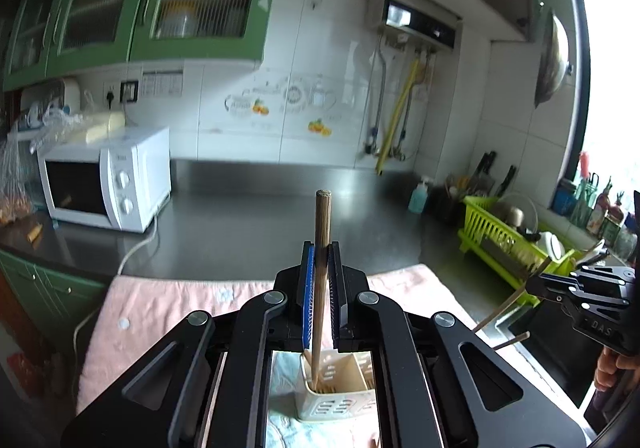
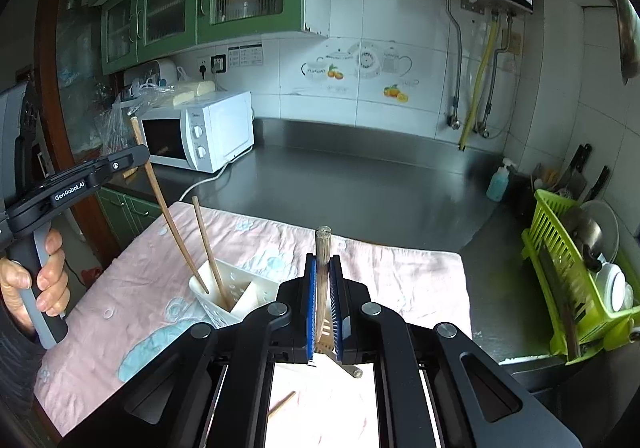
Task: Organize utensils
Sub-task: 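Lift both chopsticks upright and carry them over the white holder, then open both tools to drop the chopsticks into the holder, then move both open tools back down to the loose chopsticks on the towel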
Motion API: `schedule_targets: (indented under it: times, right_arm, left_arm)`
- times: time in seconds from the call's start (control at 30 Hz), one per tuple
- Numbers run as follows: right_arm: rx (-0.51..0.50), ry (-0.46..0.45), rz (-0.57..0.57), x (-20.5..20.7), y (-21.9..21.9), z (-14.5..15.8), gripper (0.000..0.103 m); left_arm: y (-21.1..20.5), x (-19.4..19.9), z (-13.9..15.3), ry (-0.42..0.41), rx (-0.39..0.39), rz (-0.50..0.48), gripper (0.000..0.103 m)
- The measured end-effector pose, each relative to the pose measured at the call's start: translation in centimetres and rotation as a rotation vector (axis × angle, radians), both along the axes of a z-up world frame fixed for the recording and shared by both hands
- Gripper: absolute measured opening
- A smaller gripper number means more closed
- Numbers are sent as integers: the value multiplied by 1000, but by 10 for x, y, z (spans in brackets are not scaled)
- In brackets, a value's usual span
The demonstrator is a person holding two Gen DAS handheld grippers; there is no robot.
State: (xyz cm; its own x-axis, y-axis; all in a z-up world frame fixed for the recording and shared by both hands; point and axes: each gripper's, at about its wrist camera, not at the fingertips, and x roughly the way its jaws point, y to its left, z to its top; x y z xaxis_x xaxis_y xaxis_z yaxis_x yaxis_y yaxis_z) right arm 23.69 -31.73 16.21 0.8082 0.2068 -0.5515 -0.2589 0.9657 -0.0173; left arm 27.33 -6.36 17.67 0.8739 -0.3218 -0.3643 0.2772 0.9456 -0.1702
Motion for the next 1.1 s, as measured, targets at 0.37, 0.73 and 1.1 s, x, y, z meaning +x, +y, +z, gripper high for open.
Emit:
schedule_targets:
  times: [0.37, 0.73, 1.1]
  right_arm:
    - [18, -27, -31, -12, -2, -13, 25]
    - [52, -26, 44, -96, 20, -51, 26]
    - [132, 213, 42, -152, 55, -166, 24]
  left_arm:
    - [6, -9, -19, 33, 23, 0, 31]
    - [28, -77, -31, 0, 32, 30, 61]
    - [55, -140, -68, -10, 68, 91, 74]
